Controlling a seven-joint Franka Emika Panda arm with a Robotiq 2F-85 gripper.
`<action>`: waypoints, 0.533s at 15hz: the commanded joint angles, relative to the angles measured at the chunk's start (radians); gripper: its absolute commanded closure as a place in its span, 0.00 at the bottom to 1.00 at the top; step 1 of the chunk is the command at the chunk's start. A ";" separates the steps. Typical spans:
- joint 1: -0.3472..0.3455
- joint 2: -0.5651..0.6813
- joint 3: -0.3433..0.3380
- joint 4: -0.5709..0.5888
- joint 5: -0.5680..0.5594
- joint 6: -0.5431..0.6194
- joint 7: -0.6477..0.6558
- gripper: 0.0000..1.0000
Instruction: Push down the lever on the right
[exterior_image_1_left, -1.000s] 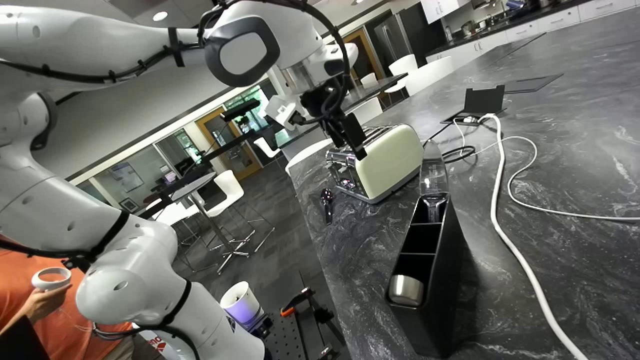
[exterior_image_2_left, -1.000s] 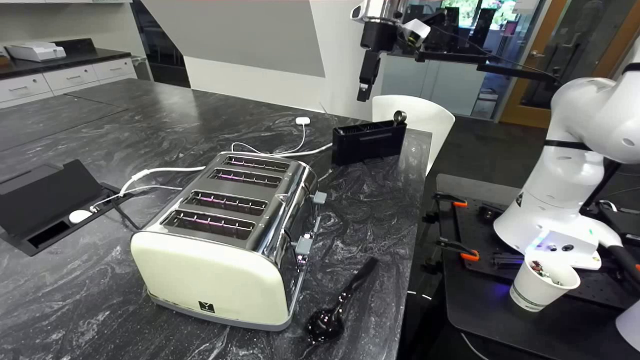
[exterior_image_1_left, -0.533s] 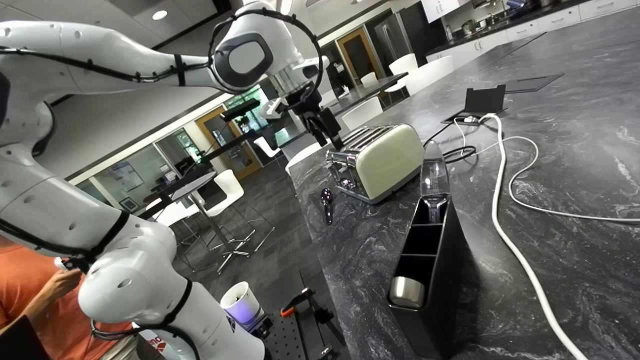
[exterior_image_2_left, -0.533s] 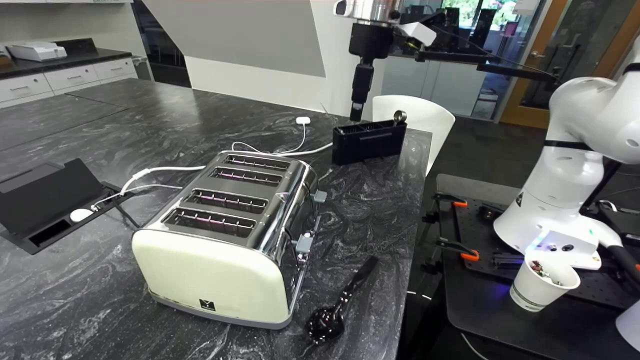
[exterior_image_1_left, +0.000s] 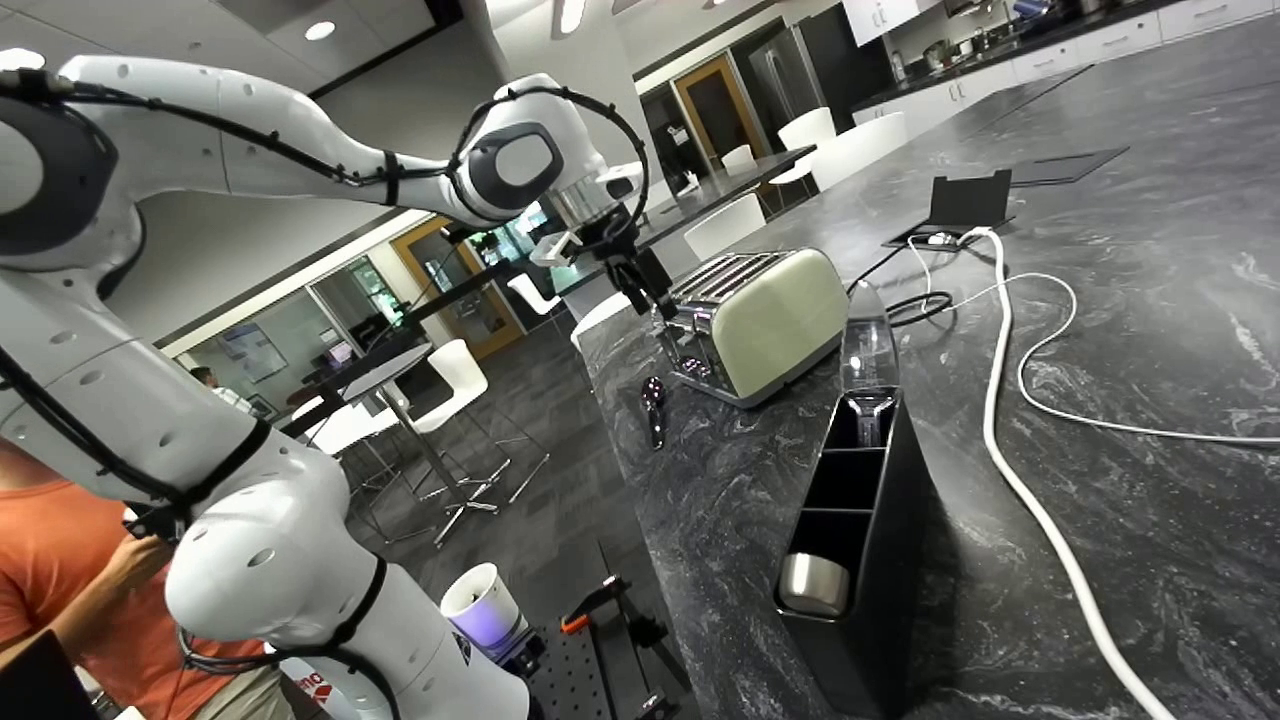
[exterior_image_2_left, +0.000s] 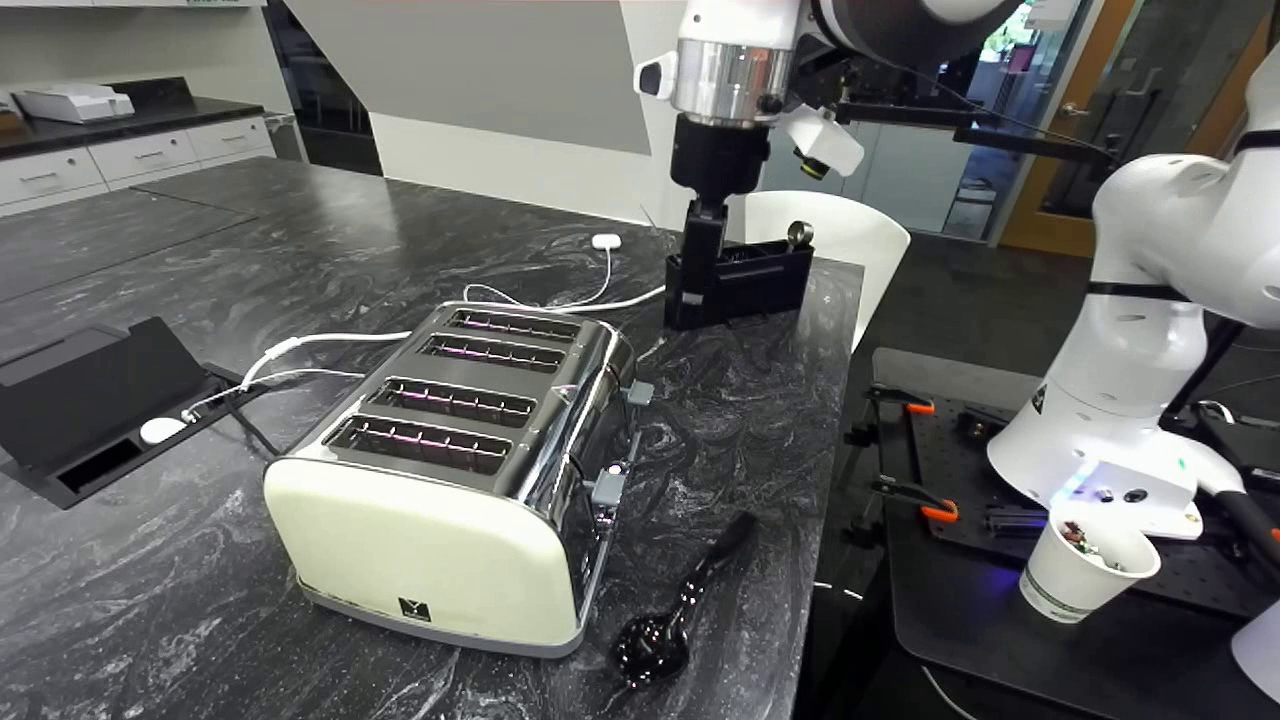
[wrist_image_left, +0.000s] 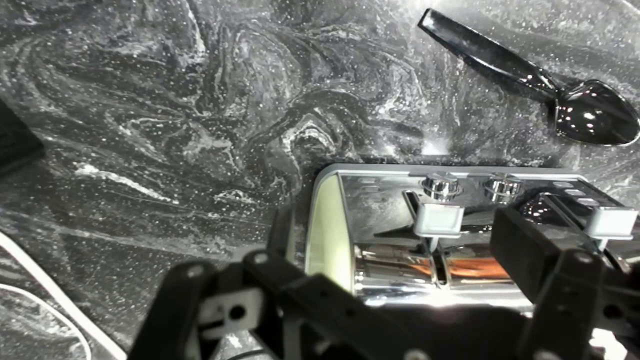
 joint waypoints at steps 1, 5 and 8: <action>0.017 0.019 -0.002 0.009 -0.002 0.006 0.004 0.00; 0.030 0.052 0.003 0.031 0.017 0.007 0.004 0.00; 0.038 0.060 0.014 0.040 0.018 0.024 0.043 0.34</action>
